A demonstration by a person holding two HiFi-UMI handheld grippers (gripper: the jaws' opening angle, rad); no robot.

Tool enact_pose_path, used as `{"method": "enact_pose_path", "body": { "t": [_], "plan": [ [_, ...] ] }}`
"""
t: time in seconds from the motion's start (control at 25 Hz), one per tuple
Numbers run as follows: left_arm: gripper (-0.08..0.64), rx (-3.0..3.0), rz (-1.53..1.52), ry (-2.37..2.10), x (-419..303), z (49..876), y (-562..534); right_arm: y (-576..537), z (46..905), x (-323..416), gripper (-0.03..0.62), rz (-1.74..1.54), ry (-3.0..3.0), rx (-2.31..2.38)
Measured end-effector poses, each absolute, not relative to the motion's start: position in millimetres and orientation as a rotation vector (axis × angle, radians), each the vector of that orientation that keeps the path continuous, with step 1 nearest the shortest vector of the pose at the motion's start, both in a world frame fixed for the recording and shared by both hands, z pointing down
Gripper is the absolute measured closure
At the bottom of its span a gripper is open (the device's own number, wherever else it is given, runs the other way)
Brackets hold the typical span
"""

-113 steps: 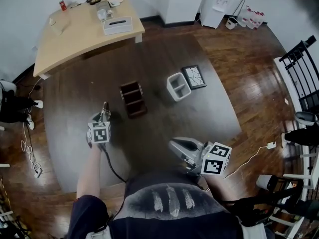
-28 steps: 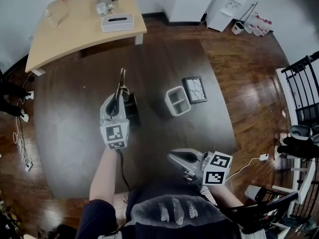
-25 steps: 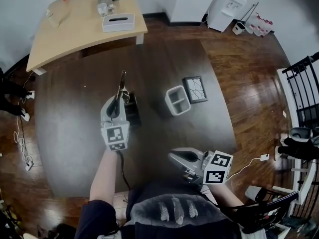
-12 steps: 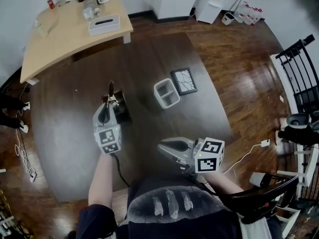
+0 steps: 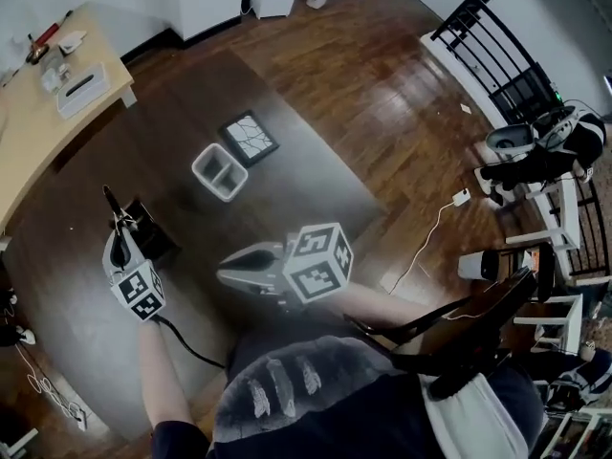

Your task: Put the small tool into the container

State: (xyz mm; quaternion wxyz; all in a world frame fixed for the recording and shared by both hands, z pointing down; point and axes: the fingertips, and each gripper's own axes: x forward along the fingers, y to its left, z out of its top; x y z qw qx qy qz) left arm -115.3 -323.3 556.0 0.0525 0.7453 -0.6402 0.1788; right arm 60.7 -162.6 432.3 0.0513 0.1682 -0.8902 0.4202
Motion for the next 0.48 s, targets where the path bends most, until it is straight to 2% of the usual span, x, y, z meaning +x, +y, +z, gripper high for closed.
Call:
{"method": "enact_pose_path", "body": {
  "t": [0.2, 0.32, 0.36, 0.4, 0.48],
  "plan": [
    [0.523, 2.272, 0.637, -1.911, -111.2, 562.7, -320.3, -157.2, 431.0, 60.2, 0.591, 1.281, -2.706, 0.535],
    [0.472, 2.290, 0.682, -1.880, -109.1, 562.2, -318.9, -154.9, 428.6, 57.0, 0.591, 1.272, -2.719, 0.532],
    [0.446, 2.293, 0.675, -1.869, -109.4, 563.3, -319.7, -155.3, 429.1, 55.6, 0.592, 1.268, -2.723, 0.528],
    [0.391, 2.294, 0.662, -1.857, -109.9, 566.5, -320.7, -155.7, 431.0, 54.5, 0.592, 1.264, -2.728, 0.524],
    [0.351, 2.307, 0.639, -1.830, -106.5, 577.1, -322.2, -154.2, 437.8, 58.3, 0.592, 1.254, -2.728, 0.533]
  ]
}}
